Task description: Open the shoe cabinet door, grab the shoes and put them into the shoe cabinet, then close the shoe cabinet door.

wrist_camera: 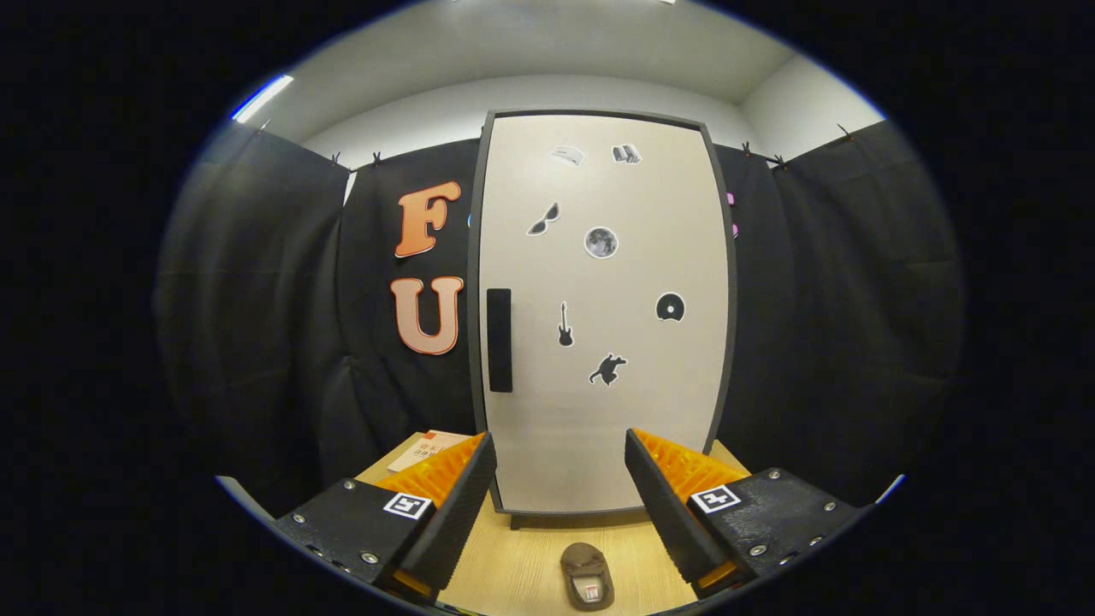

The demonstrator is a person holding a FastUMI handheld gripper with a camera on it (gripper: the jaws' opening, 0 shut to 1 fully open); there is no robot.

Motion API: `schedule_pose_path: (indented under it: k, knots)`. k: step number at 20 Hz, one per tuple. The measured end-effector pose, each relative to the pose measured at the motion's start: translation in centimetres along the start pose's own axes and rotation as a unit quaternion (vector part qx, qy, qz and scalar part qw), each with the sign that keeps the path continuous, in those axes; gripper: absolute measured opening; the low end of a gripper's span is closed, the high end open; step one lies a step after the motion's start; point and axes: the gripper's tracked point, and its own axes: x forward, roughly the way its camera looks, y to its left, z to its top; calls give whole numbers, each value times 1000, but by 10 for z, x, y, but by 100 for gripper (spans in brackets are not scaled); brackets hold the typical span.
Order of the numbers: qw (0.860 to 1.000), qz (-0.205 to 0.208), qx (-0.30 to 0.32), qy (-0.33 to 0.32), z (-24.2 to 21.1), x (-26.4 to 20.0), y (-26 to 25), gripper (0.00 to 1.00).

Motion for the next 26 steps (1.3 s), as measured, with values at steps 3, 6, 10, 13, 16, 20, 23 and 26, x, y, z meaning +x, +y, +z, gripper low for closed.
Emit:
schedule_pose_path:
  k: [3, 6, 10, 13, 16, 20, 23, 26]
  knots:
    - [1000, 17, 8, 0, 3, 32, 15, 95]
    - [999, 29, 13, 4, 9, 67, 27, 95]
    - [998, 47, 27, 9, 19, 112, 47, 95]
    - [998, 53, 36, 4, 27, 140, 58, 95]
    - [998, 52, 37, -3, 35, 162, 62, 93]
    - [998, 51, 40, -4, 43, 183, 67, 83]
    - [999, 42, 22, -3, 45, 193, 69, 68]
    - [999, 32, 22, -2, 45, 196, 73, 38]
